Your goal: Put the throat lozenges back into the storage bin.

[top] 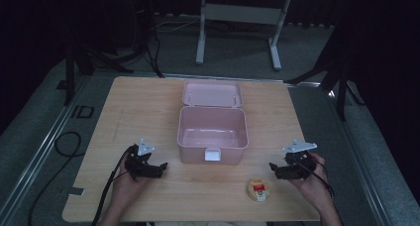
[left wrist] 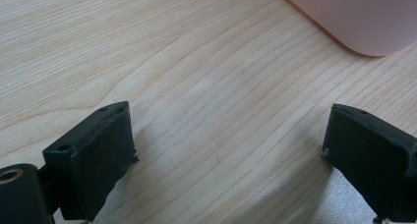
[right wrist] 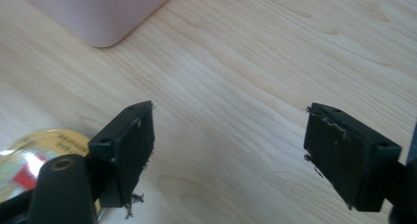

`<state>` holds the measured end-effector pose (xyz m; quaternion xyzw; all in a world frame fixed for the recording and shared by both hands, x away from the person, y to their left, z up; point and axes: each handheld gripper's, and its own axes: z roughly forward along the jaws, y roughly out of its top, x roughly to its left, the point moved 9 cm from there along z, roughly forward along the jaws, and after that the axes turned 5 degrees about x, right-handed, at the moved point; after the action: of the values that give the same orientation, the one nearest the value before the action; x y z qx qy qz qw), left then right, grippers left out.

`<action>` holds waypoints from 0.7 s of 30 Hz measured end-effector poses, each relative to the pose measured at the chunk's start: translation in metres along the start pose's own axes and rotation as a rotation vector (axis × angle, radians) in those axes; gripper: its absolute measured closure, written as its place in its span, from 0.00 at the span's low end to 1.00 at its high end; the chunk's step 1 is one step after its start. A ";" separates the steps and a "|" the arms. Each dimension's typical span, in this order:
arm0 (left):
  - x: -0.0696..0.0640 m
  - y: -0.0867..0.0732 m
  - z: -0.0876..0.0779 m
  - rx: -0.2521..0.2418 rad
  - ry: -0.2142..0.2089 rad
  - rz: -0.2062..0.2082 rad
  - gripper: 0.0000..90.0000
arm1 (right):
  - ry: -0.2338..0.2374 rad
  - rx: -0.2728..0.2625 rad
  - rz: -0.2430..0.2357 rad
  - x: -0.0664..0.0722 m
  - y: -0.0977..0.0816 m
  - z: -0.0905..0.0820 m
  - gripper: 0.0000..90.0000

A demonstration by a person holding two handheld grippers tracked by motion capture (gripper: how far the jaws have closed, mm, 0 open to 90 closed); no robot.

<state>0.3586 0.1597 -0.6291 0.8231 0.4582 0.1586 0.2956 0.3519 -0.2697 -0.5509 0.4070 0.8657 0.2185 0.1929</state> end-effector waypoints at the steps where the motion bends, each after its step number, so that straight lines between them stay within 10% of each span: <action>1: 0.000 0.000 0.000 -0.001 0.000 0.000 0.06 | 0.001 0.004 -0.008 0.001 0.000 -0.001 0.19; 21: 0.000 0.000 0.000 -0.001 0.000 -0.001 0.06 | 0.043 0.078 -0.080 0.023 0.009 -0.011 0.15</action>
<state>0.3586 0.1597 -0.6291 0.8228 0.4586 0.1586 0.2959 0.3380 -0.2494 -0.5402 0.3744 0.8931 0.1852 0.1670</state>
